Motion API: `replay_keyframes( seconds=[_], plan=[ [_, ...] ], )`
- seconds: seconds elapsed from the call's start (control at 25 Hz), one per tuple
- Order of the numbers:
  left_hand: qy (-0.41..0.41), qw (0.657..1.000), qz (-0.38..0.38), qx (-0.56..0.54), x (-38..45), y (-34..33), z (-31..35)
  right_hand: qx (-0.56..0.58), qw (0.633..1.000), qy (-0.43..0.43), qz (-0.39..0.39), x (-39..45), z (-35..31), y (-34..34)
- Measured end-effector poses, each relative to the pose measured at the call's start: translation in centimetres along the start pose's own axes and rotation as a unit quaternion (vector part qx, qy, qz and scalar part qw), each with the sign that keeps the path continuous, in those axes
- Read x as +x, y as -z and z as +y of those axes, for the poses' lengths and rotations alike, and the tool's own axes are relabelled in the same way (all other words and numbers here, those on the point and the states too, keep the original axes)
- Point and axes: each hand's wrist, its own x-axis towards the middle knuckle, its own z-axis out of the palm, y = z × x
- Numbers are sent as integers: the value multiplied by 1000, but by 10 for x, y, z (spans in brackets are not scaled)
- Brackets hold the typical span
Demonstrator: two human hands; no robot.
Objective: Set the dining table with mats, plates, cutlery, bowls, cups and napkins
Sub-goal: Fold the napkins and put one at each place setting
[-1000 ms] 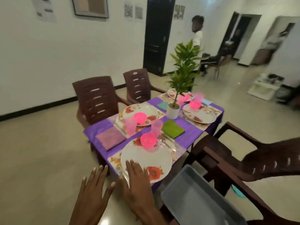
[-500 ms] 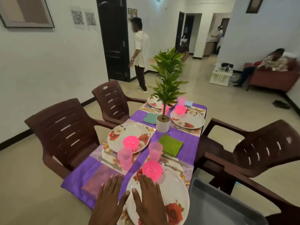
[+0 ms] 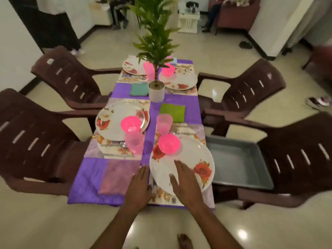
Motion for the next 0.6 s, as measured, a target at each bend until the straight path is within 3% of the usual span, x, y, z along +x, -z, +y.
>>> replay_keyframes(
  seconds=[0.12,0.24,0.32,0.6],
  plan=[
    [-16,998,-38,-37,-3,3,-6,32,996,-71,33,-21,-5,-13],
    [38,994,-14,-105,-12,5,5,25,990,-125,65,-43,-11,-17],
    [49,989,-39,-137,-18,-1,9,2,983,-161,84,-61,-10,-28],
    [-44,990,-97,-95,-32,-13,13,-76,975,-204,41,-97,2,-63]
  ],
)
